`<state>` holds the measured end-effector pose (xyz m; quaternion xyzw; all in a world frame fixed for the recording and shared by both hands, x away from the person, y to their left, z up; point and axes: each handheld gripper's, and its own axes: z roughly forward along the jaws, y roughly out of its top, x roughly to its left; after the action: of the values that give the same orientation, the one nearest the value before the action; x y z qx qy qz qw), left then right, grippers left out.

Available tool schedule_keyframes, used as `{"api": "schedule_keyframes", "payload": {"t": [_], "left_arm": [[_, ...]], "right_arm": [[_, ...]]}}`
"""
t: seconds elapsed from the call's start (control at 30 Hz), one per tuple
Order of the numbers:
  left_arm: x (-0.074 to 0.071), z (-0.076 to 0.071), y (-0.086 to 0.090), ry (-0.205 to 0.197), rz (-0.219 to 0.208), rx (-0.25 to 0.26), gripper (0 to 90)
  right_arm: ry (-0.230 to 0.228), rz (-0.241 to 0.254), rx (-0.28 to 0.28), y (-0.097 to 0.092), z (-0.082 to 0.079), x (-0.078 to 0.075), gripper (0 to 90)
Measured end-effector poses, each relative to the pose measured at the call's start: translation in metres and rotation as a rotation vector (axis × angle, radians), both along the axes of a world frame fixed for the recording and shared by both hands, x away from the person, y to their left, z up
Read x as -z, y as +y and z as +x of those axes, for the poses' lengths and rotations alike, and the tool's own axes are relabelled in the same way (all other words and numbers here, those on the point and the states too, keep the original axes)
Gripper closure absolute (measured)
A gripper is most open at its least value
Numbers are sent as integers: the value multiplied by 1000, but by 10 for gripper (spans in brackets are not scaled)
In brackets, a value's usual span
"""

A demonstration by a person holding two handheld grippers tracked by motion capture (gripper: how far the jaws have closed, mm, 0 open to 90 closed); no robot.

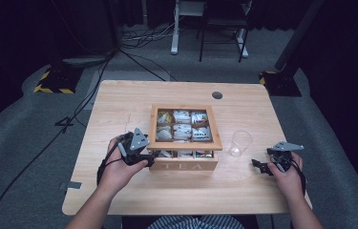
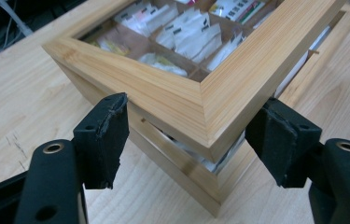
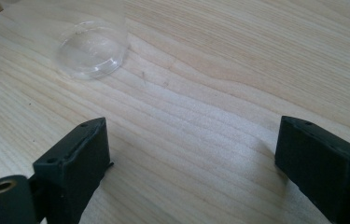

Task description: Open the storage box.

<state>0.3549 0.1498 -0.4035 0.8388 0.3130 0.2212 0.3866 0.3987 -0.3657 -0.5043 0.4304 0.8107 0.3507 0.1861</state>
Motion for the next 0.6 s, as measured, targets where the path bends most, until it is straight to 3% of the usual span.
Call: {"api": "schedule_keyframes", "payload": {"t": [0.43,0.6], "left_arm": [[-8,10,1,-71,-62,-7,295],[-9,17,1,-83,-79,-22,308]], "right_arm": [[0,-2,12,-2,-12,0,108],[-8,9,17,-2,-19,-1,170]]}}
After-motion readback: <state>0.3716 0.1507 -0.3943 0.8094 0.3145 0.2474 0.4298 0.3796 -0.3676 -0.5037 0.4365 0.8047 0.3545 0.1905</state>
